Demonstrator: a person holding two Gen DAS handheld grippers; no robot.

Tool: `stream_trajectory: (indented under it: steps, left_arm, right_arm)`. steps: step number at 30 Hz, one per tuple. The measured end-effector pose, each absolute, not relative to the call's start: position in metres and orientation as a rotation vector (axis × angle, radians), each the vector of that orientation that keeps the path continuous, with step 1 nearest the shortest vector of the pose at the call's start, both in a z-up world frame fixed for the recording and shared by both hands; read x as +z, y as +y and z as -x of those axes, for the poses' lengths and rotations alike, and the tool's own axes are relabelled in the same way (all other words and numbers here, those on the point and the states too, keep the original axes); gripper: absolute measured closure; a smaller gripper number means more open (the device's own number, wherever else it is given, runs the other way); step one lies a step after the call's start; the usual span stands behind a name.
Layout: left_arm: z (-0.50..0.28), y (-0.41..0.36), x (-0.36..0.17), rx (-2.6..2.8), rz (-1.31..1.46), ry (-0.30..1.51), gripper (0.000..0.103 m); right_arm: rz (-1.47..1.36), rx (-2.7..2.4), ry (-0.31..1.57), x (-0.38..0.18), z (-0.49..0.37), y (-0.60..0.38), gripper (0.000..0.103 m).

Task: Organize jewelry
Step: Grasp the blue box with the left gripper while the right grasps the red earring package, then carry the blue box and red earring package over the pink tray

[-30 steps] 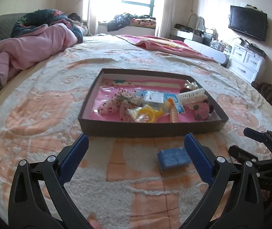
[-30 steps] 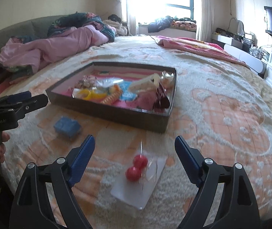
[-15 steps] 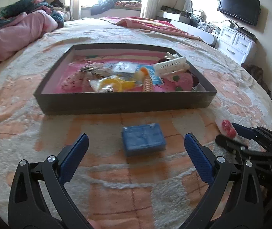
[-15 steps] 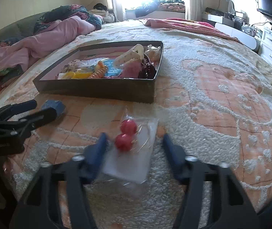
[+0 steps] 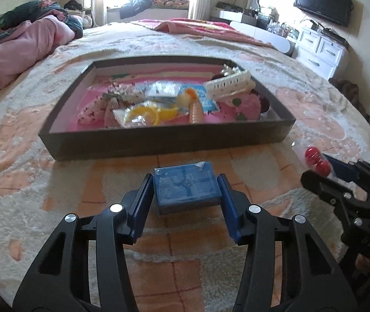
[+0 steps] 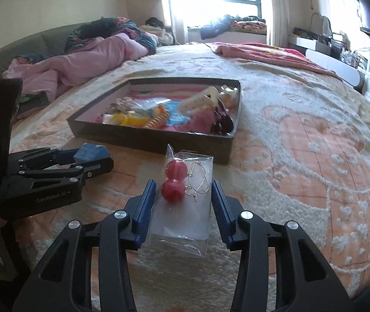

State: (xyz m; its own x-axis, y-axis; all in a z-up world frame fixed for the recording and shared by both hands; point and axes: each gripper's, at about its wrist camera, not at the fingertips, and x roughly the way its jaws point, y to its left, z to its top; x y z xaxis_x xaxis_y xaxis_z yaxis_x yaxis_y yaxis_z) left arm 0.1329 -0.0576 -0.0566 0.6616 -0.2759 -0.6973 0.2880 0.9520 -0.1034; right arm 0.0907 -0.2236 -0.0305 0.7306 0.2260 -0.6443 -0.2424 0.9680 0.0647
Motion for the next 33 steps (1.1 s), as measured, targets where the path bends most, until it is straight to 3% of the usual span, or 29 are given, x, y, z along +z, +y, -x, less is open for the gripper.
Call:
stream_trajectory:
  steps: [33]
  left_arm:
    - [-0.181, 0.016, -0.019, -0.133, 0.105, 0.698, 0.062]
  right_arm:
    - [0.076, 0.347, 0.608, 0.009, -0.17, -0.172, 0.062]
